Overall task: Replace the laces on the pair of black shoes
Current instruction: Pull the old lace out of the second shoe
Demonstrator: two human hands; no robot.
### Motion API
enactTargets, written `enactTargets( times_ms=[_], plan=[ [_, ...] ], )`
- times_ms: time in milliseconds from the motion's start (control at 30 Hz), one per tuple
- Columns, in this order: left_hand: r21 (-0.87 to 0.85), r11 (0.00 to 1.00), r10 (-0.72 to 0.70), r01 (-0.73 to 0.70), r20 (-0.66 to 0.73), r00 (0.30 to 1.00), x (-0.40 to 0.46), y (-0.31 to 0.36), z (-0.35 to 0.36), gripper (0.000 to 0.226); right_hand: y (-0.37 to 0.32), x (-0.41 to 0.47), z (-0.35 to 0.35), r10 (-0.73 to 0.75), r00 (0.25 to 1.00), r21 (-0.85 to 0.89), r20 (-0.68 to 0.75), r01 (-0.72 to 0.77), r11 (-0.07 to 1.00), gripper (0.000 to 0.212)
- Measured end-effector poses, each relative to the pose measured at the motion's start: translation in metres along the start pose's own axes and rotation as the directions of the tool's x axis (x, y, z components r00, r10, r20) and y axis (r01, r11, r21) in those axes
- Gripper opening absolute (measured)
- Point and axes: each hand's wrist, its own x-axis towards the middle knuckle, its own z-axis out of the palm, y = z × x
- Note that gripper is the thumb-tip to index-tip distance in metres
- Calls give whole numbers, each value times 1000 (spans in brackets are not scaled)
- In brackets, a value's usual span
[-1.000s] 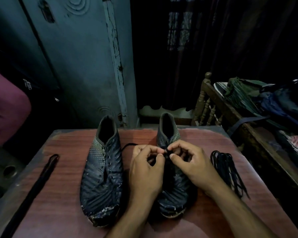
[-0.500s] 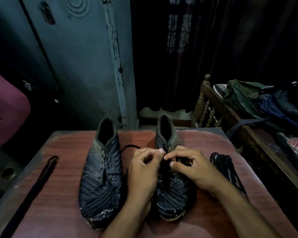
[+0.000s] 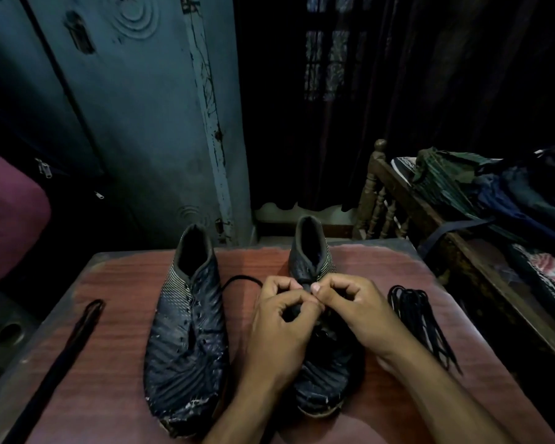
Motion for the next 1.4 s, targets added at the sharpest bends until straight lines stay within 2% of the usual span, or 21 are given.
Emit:
enactTargets(
  times_ms=[67,133,233,300,433,533,600,700,767,867,1000,1100,1200,1267,1400],
  plan=[
    [-69,997,-31,25,-84,996,-1,3,-1,29,-1,-1,-2,-1,1000,-14,21,2,1000,34],
    [-128,990,-80,63,-136,987,1,5,-3,22,-4,-2,-4,-6,999,-26,42,7,1000,32],
    [-157,976,-167,148,-115,979,4,4,-3,20,-9,-3,-5,-23,988,-79,155,36,996,26],
    [-145,977,-170,155,-91,981,4,4,-2,20,-12,-3,-5,-32,979,-118,200,56,991,25],
    [-155,975,-176,158,-110,978,4,2,-1,18,-10,-4,-6,-43,977,-122,209,69,990,27],
    [-153,975,-181,162,-117,977,5,0,-2,18,-7,-4,-2,-13,987,-81,162,26,996,37],
    [-150,979,-159,141,-119,980,5,2,-2,10,-6,-3,0,-7,994,-46,110,12,999,43],
    [-42,998,-59,55,-112,992,4,1,-2,27,-9,-3,1,28,1000,0,6,-28,1000,50],
    [26,1000,-5,8,-96,995,3,2,-3,26,-9,-2,0,67,997,11,-42,-66,998,53],
    [105,992,68,-68,3,998,1,1,-1,15,-9,-1,4,80,996,43,-31,-79,996,47],
    [215,968,110,-131,109,988,-1,-2,3,15,-5,-1,5,54,998,61,-15,-53,997,33],
    [124,986,94,-108,114,989,0,-2,0,24,-4,-1,3,57,998,92,11,-58,994,31],
    [23,998,54,-54,10,998,3,-6,0,25,-10,-2,2,22,998,90,51,-27,996,27],
    [-7,1000,9,-9,-42,999,4,-7,1,26,-12,-3,0,10,996,82,89,-18,996,27],
    [-11,999,-35,35,-57,998,4,-5,2,35,-11,-5,-6,-16,984,50,178,8,999,27]
  ],
)
